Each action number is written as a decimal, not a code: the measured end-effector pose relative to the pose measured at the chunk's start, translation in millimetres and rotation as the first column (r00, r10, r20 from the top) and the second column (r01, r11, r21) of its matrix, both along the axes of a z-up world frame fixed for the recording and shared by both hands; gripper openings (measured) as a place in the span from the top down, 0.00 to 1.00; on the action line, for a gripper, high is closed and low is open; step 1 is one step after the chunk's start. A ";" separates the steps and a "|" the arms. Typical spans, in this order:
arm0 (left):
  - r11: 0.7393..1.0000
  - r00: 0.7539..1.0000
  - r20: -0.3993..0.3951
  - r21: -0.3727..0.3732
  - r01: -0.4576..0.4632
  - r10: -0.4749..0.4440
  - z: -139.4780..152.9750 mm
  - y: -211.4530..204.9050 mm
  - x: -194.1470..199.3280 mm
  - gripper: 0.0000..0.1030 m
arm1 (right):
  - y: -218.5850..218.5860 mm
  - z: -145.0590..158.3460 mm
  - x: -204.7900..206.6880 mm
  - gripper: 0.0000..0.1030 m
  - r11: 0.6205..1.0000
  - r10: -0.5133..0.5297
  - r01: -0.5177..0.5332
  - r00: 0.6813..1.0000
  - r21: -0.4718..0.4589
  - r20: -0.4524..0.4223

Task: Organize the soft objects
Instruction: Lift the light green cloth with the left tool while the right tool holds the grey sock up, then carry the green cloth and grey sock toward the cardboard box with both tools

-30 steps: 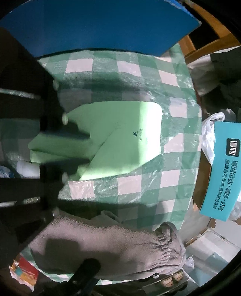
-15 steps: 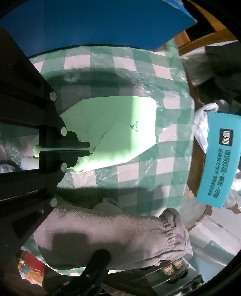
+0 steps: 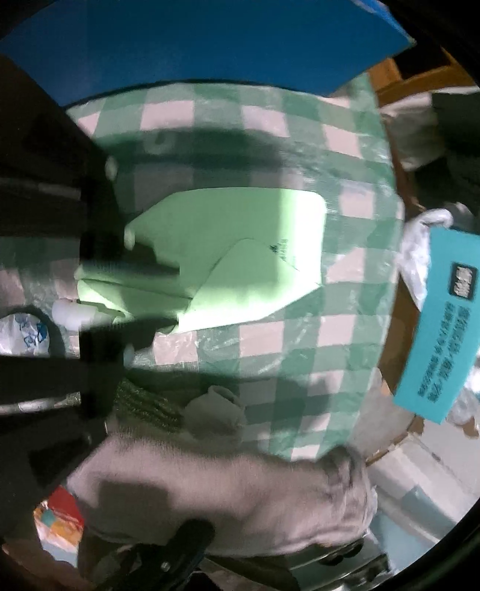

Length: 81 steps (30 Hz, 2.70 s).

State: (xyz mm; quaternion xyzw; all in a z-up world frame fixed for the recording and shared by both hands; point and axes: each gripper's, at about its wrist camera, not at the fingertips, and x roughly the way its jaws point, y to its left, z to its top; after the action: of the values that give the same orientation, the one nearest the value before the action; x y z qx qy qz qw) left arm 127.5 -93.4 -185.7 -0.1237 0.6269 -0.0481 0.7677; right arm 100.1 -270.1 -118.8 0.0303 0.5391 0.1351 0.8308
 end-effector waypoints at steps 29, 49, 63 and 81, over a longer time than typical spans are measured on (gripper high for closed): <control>0.935 1.000 -0.020 0.353 -0.005 0.012 -17.9 -46.9 21.6 0.19 | -25.4 4.2 -1.9 0.78 0.999 -0.042 0.042 0.999 0.028 -0.001; 0.939 0.999 0.044 0.345 0.015 -0.032 -7.8 -39.4 15.8 0.97 | -26.9 3.3 -3.2 0.78 0.998 -0.049 0.050 0.999 0.033 -0.006; 0.979 0.991 0.121 0.203 0.030 -0.056 33.6 -34.0 3.5 0.97 | -23.3 15.5 -6.4 0.78 0.998 -0.039 0.038 0.999 0.041 0.022; 0.989 0.972 0.231 0.146 0.002 -0.036 93.0 -6.0 -23.9 0.97 | -3.3 42.8 -18.5 0.78 0.999 0.006 -0.010 0.997 0.051 0.071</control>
State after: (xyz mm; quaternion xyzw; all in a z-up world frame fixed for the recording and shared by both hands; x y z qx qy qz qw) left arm 103.6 -99.4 -92.7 -0.0554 0.5355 -0.0240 0.8424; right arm 81.6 -273.3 -76.0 0.0445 0.5058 0.1532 0.8477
